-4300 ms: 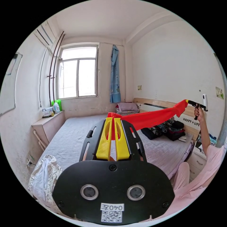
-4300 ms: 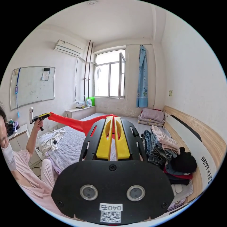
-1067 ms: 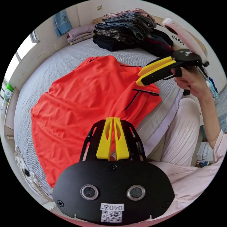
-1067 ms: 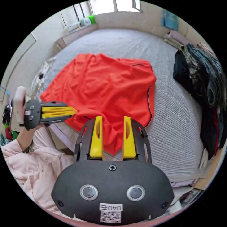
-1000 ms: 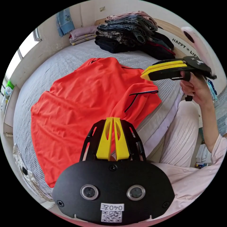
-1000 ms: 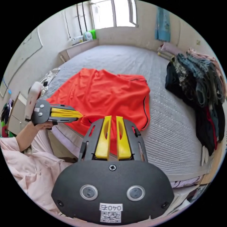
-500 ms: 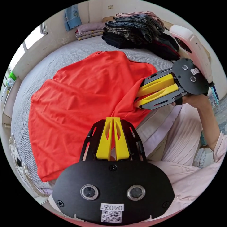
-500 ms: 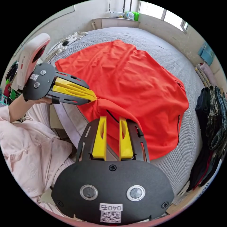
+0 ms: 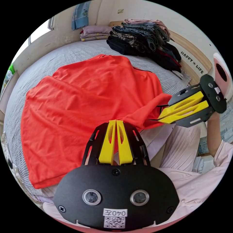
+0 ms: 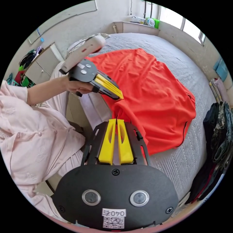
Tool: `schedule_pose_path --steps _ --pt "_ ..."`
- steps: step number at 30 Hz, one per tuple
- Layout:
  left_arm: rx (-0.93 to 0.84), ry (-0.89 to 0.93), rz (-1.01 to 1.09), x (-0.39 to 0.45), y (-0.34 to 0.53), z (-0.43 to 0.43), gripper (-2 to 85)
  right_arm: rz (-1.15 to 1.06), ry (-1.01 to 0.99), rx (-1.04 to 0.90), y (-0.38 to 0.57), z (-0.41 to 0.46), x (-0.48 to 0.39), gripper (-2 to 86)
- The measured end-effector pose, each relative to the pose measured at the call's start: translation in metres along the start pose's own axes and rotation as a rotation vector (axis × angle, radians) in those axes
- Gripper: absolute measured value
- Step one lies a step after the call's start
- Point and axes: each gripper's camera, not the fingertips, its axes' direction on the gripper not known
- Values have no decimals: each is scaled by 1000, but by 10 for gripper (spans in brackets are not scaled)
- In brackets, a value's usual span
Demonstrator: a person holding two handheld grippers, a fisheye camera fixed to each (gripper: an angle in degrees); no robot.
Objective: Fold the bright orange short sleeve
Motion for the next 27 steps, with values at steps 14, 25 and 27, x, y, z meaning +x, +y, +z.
schedule_pose_path --steps 14,25,27 --pt "76 -136 41 42 53 -32 -3 128 267 -37 65 2 -118 62" --pt "172 -397 267 155 134 -18 89 376 534 8 96 40 -185 86" --pt "138 -500 316 167 138 -3 50 400 522 43 98 38 -190 86"
